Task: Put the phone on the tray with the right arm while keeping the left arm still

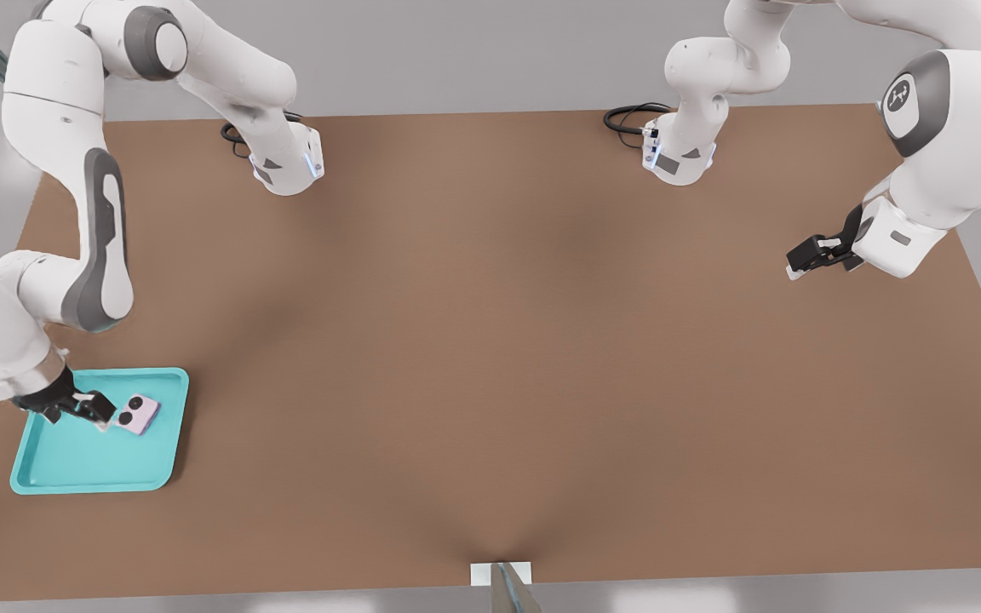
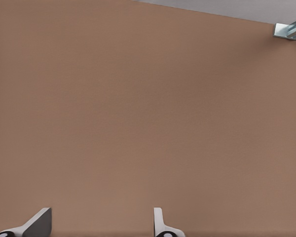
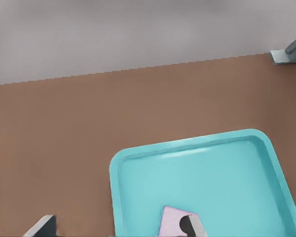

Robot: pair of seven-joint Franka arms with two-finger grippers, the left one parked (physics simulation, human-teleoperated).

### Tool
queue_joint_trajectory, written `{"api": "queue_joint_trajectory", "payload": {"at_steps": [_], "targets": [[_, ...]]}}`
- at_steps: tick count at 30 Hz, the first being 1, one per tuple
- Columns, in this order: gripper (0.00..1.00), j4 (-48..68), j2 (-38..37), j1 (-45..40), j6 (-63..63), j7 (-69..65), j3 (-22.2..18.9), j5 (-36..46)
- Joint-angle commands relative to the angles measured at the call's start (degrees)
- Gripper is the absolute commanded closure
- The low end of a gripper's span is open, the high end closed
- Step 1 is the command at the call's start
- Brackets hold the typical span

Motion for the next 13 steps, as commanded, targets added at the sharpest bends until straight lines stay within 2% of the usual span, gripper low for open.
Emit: {"api": "queue_joint_trajectory", "payload": {"at_steps": [1, 2, 4, 5, 7, 10, 12, 13], "targets": [[0.0, 9.0, -5.9, 9.3, -36.7, -0.5, -3.4, -0.2], [0.0, 26.7, 0.5, 13.2, -49.9, 0.5, -4.6, 0.1], [0.0, 16.4, -4.6, 14.2, -41.3, 0.7, -4.9, 0.1], [0.0, 15.8, -5.5, 14.2, -39.8, 0.8, -5.0, 0.5], [0.0, 7.7, -8.6, 14.1, -35.1, 0.9, -3.5, 2.7], [0.0, 7.6, -8.3, 13.8, -35.4, 0.9, -2.5, 2.7], [0.0, 10.0, -7.5, 13.8, -39.2, 5.1, 0.1, 2.1], [0.0, 10.0, -7.2, 13.8, -39.2, 4.7, -0.2, 2.1]]}}
